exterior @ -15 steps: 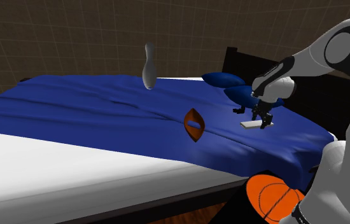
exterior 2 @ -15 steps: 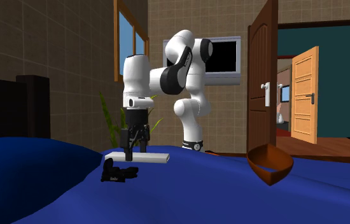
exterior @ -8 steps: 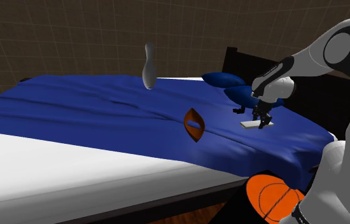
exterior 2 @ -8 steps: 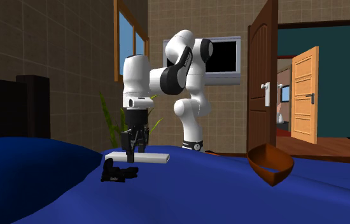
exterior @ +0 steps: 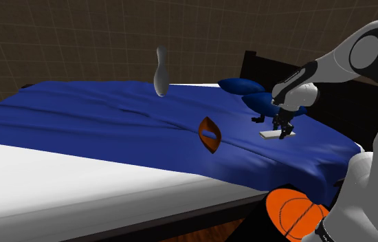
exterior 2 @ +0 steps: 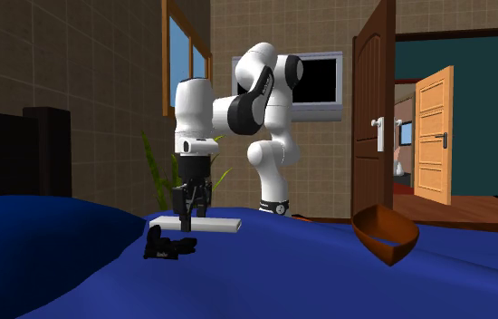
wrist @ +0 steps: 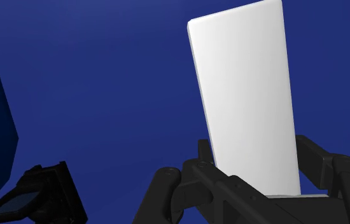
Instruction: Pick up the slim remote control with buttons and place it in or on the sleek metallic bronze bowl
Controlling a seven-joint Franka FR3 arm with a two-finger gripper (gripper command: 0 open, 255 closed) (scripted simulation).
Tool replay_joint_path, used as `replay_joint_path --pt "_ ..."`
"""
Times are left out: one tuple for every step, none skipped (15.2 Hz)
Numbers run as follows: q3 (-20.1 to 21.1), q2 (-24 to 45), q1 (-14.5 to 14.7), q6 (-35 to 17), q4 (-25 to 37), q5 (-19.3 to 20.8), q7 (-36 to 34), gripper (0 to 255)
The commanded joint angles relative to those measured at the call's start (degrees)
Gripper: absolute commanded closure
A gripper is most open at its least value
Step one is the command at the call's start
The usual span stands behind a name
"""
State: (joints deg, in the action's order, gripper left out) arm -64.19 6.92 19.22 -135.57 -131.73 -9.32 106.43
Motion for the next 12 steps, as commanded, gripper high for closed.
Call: replay_joint_path --pt "-0.6 -1.1 0.6 0.6 0.1 1.5 -1.1 255" --pt "-1.1 -2.2 1.1 1.2 0.3 2.9 -2.2 255" --pt "-1.5 -3.3 1.5 1.9 0.6 4.4 -3.2 255" --pt "-1.8 -4.4 1.9 2.6 0.8 5.9 -4.3 255" --pt "-2.0 -5.6 2.2 3.3 1.1 7.3 -5.3 255" --pt "-2.1 -6.7 2.3 4.1 1.4 8.7 -6.3 255" --pt "-2.1 -7.8 2.4 4.8 1.7 10.1 -7.3 255" --pt "-1.9 -8.9 2.4 5.6 2.1 11.3 -8.3 255" --pt "-1.7 -9.9 2.4 6.4 2.4 12.5 -9.1 255" --pt "-1.4 -10.9 2.2 7.2 2.8 13.6 -9.9 255" --pt "-1.1 -11.8 2.1 8.1 3.2 14.6 -10.7 255" --pt "-0.7 -12.7 1.9 8.9 3.6 15.5 -11.3 255"
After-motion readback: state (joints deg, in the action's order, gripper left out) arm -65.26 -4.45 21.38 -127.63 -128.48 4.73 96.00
